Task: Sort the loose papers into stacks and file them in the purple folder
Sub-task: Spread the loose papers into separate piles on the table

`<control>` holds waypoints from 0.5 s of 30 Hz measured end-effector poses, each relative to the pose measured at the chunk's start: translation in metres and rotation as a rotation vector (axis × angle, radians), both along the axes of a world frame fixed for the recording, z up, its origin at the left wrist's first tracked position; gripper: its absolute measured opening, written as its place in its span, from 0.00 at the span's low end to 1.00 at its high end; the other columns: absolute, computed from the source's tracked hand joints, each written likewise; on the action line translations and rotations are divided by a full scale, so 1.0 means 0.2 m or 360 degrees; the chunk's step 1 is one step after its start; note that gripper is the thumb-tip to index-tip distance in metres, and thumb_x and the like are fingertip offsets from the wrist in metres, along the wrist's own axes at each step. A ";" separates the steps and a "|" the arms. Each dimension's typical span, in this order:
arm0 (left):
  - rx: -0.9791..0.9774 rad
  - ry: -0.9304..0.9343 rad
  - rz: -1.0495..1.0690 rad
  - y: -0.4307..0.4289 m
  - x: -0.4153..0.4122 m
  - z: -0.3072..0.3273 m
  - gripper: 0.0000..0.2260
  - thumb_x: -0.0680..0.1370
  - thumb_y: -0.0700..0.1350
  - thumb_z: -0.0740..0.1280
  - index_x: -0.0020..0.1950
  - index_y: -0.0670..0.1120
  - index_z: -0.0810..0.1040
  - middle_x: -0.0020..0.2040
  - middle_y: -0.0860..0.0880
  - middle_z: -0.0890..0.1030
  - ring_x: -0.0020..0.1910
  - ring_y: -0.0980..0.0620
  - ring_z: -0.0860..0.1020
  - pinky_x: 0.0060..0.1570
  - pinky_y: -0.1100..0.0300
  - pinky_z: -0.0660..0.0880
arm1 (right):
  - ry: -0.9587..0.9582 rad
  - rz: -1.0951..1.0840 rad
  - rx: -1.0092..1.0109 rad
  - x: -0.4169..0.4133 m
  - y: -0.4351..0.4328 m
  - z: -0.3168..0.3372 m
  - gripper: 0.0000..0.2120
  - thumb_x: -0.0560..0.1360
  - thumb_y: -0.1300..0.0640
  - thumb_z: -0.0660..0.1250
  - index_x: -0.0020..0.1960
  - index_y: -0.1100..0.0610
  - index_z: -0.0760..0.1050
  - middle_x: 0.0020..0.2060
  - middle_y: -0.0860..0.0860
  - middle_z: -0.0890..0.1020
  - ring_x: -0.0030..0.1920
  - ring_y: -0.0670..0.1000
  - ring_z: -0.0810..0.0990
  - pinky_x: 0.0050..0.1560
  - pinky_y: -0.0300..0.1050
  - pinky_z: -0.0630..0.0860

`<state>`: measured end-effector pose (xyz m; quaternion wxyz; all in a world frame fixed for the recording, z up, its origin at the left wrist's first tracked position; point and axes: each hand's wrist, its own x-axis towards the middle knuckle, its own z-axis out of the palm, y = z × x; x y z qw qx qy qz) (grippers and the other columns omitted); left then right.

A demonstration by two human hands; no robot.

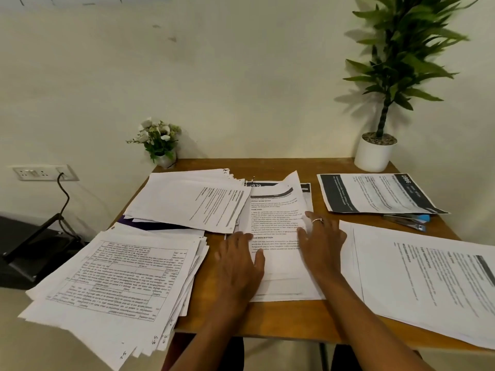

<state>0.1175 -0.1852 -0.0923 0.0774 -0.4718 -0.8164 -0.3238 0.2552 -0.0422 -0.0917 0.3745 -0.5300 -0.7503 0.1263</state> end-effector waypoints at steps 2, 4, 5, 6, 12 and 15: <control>0.0057 0.0001 -0.0100 0.00 -0.01 0.00 0.16 0.76 0.56 0.66 0.62 0.51 0.76 0.61 0.51 0.79 0.58 0.50 0.76 0.57 0.53 0.75 | 0.0085 0.0017 -0.0034 0.00 0.00 -0.01 0.20 0.77 0.46 0.71 0.66 0.50 0.77 0.67 0.50 0.78 0.67 0.55 0.75 0.69 0.58 0.69; 0.0125 -0.0033 -0.0220 0.00 -0.01 0.01 0.15 0.76 0.51 0.69 0.62 0.50 0.76 0.61 0.51 0.79 0.59 0.51 0.76 0.57 0.61 0.71 | 0.0261 0.0050 -0.0123 0.00 -0.01 0.00 0.20 0.77 0.48 0.72 0.67 0.49 0.75 0.68 0.50 0.76 0.66 0.55 0.76 0.66 0.57 0.75; 0.0157 -0.0076 -0.0272 0.00 -0.02 0.01 0.15 0.76 0.48 0.70 0.62 0.49 0.76 0.61 0.51 0.79 0.59 0.52 0.75 0.57 0.66 0.69 | 0.0323 0.0030 -0.0158 -0.01 -0.02 0.01 0.21 0.77 0.48 0.72 0.67 0.49 0.74 0.69 0.50 0.75 0.66 0.55 0.77 0.65 0.56 0.77; 0.0197 -0.0141 -0.0307 0.00 -0.02 0.01 0.16 0.76 0.45 0.72 0.63 0.48 0.76 0.62 0.50 0.78 0.60 0.53 0.75 0.57 0.70 0.67 | 0.0346 -0.0018 -0.0180 0.00 -0.01 0.02 0.21 0.77 0.48 0.72 0.68 0.50 0.74 0.69 0.50 0.75 0.66 0.55 0.76 0.65 0.57 0.77; 0.0374 -0.0747 -0.0276 -0.04 -0.05 0.02 0.20 0.78 0.37 0.71 0.67 0.51 0.71 0.65 0.56 0.73 0.66 0.56 0.72 0.66 0.61 0.74 | 0.0287 -0.0075 -0.0296 0.01 0.00 0.03 0.21 0.77 0.45 0.71 0.68 0.49 0.74 0.67 0.50 0.77 0.65 0.55 0.77 0.67 0.58 0.74; 0.0333 -0.0537 -0.0478 -0.05 -0.03 0.05 0.22 0.79 0.35 0.68 0.67 0.56 0.70 0.66 0.59 0.72 0.67 0.61 0.71 0.67 0.64 0.73 | 0.0631 0.0019 -0.0457 0.03 0.00 0.04 0.18 0.78 0.49 0.71 0.66 0.47 0.74 0.64 0.47 0.80 0.60 0.52 0.81 0.56 0.51 0.83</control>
